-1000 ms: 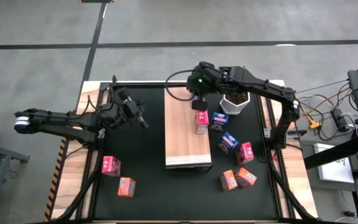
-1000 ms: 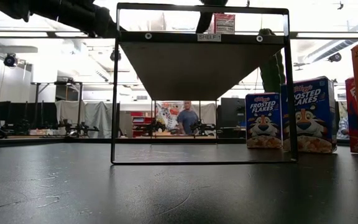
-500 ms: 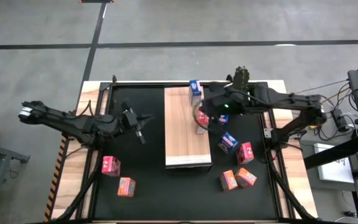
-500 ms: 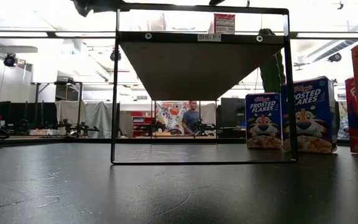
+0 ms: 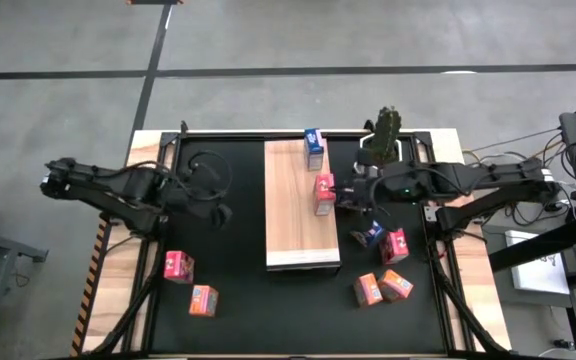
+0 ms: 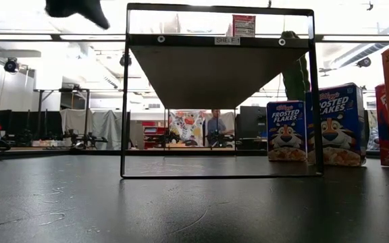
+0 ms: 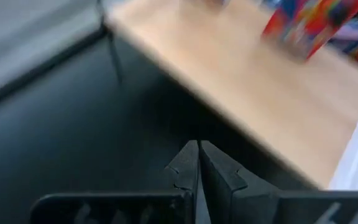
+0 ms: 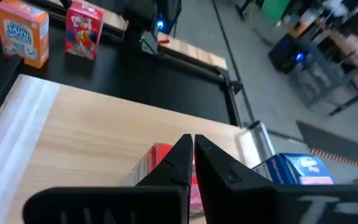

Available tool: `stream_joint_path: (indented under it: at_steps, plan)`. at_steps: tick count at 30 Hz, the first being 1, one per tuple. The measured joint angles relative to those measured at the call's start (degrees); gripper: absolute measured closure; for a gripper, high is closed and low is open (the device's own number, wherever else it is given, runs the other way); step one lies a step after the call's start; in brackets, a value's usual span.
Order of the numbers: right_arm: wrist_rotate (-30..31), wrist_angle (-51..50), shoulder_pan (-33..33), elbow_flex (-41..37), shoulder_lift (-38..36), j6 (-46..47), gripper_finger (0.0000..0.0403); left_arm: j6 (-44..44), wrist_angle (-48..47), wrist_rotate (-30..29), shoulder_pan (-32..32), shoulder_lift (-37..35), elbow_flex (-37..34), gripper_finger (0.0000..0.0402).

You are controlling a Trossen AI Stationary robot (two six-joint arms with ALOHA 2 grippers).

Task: Stack cereal on shelf
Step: Put the left red cereal box aligned with the other red cereal box on the shelf

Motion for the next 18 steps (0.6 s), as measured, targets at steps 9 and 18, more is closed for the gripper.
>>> stream_joint_path:
  at_steps: [9, 18]
  plan:
    - [-1.0, 9.5, 0.0, -10.5, -7.2, -3.8, 0.0394, -23.7, -10.0, 18.4, -2.8, 3.3, 0.0, 0.0371]
    - [-1.2, 9.5, 0.0, -13.1, -12.2, -3.9, 0.0394, -47.7, -18.5, 20.6, -17.6, 3.1, -5.4, 0.0242]
